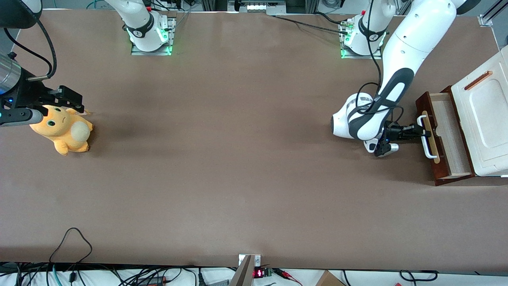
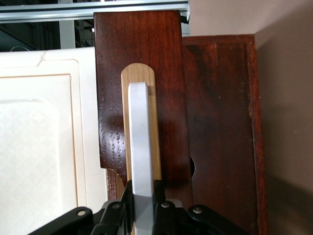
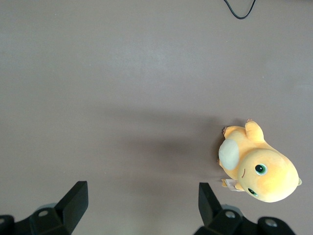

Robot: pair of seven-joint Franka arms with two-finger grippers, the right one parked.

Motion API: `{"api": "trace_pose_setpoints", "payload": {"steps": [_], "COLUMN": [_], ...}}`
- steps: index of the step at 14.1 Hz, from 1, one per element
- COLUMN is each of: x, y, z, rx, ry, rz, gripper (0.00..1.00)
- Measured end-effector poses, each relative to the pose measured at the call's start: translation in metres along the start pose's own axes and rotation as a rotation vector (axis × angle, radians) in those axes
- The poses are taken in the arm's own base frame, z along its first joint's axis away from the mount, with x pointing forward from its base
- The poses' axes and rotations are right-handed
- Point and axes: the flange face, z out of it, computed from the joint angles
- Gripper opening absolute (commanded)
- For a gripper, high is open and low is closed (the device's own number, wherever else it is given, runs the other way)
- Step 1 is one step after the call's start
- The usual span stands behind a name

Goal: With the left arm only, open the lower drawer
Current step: 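Pull the gripped handle away from the cabinet, sliding the drawer out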

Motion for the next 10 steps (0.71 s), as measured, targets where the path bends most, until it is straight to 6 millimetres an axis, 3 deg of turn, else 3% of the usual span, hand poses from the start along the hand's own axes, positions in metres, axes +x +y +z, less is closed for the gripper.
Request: {"api": "trace_pose_setpoints", "payload": {"steps": [3, 4, 5, 6, 7, 10], "x": [0.0, 0.0, 0.0, -0.001, -0.001, 0.0], "y": [-0.002, -0.002, -0.002, -0.002, -0.002, -0.003], "z": [-0.027, -0.036, -0.042, -0.047, -0.049, -0.047], "rx": [-0.025, -0.031, -0.034, -0.035, -0.035, -0.035], "ry": [0.031, 0.043, 0.054, 0.062, 0.066, 0.062], "rz": [-0.004, -0.005, -0.005, -0.004, 0.001, 0.006], "gripper": [0.01, 0.08, 0.36, 0.86, 0.98, 1.0]}}
